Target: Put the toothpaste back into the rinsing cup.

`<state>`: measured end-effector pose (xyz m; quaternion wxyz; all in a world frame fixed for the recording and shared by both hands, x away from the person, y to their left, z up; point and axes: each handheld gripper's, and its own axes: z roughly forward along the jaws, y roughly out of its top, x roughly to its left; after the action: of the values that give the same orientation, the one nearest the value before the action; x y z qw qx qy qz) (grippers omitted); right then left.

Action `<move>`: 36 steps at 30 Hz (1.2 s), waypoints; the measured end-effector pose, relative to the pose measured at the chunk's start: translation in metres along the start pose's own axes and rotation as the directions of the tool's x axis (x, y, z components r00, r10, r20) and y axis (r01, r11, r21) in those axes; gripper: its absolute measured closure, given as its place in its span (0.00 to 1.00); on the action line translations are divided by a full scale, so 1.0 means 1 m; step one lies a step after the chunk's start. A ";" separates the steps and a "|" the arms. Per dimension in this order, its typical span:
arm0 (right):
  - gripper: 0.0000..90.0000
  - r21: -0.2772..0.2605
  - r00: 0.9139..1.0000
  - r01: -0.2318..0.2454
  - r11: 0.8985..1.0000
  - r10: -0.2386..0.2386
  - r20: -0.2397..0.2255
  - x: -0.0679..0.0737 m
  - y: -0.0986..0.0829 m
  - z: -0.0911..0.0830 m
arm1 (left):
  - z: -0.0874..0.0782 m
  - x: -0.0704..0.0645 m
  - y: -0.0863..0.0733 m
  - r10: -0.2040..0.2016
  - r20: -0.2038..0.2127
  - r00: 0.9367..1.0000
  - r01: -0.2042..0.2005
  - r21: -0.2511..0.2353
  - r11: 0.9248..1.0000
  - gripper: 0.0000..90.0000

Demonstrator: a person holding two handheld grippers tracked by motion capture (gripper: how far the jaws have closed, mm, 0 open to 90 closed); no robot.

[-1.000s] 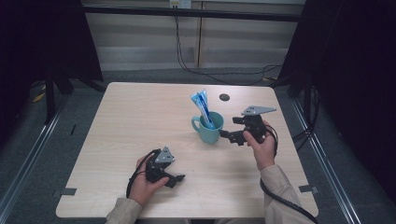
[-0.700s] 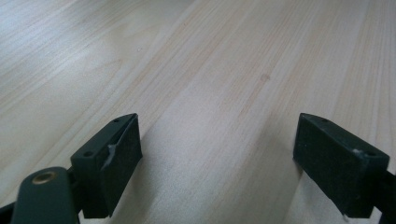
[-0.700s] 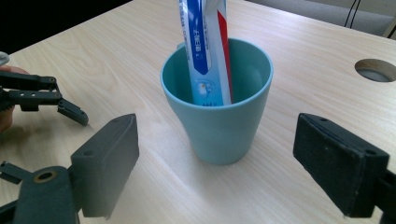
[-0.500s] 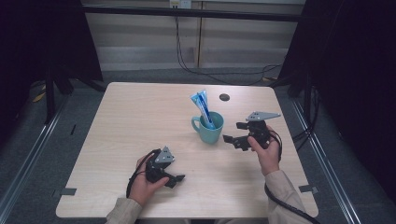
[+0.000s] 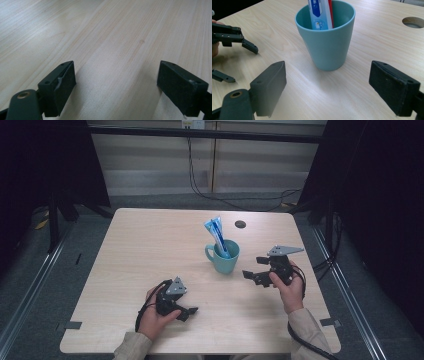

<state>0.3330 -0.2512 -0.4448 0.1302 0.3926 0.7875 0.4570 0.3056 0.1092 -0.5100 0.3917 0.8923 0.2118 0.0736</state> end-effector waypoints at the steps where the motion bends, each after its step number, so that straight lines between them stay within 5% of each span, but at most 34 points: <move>1: 0.16 0.000 1.000 -0.002 1.000 0.002 0.002 0.000 -0.001 0.000 | 0.000 0.000 0.000 0.000 0.000 1.000 0.000 0.000 1.000 0.17; 36: 0.16 0.041 1.000 -0.018 0.999 0.018 -0.001 -0.002 -0.039 -0.003 | 0.000 0.000 0.000 0.000 -0.001 1.000 0.000 0.000 1.000 0.16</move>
<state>0.3132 -0.2657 -0.4752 0.1172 0.4017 0.7934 0.4420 0.3056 0.1093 -0.5099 0.3915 0.8923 0.2120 0.0742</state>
